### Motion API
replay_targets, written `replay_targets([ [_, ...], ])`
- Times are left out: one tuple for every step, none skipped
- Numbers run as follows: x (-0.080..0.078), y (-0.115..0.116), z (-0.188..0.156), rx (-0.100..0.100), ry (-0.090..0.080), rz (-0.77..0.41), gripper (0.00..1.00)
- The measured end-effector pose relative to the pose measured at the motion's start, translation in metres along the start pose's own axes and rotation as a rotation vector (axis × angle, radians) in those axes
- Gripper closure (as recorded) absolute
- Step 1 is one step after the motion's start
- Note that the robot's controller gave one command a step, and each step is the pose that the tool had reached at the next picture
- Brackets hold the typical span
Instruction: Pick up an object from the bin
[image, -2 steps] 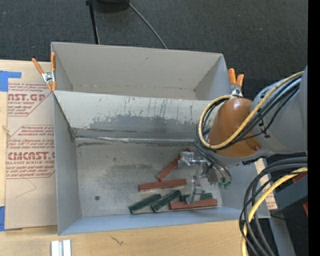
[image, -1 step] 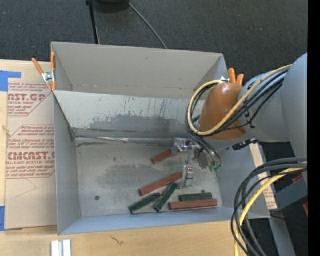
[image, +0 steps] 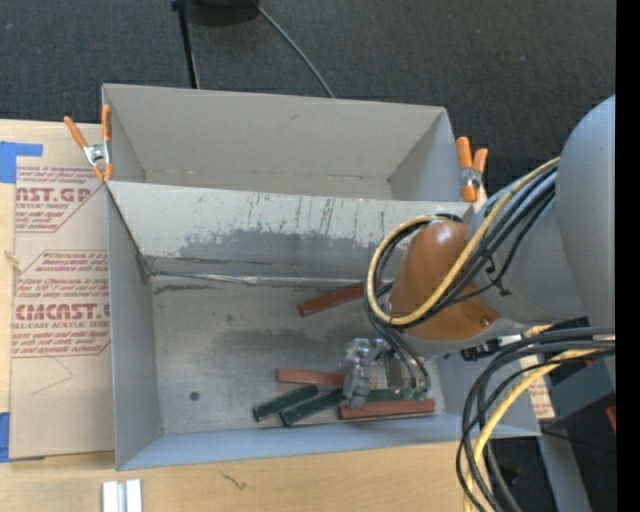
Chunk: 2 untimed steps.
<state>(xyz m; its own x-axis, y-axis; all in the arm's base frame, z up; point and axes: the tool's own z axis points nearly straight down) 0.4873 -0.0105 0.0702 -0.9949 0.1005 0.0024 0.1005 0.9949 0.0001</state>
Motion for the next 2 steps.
replay_targets([
  [0.0, 0.0, 0.0, 0.0, 0.0, 0.0, 1.0],
  [-0.007, -0.024, -0.052, -0.001, 0.005, 0.018, 1.0],
])
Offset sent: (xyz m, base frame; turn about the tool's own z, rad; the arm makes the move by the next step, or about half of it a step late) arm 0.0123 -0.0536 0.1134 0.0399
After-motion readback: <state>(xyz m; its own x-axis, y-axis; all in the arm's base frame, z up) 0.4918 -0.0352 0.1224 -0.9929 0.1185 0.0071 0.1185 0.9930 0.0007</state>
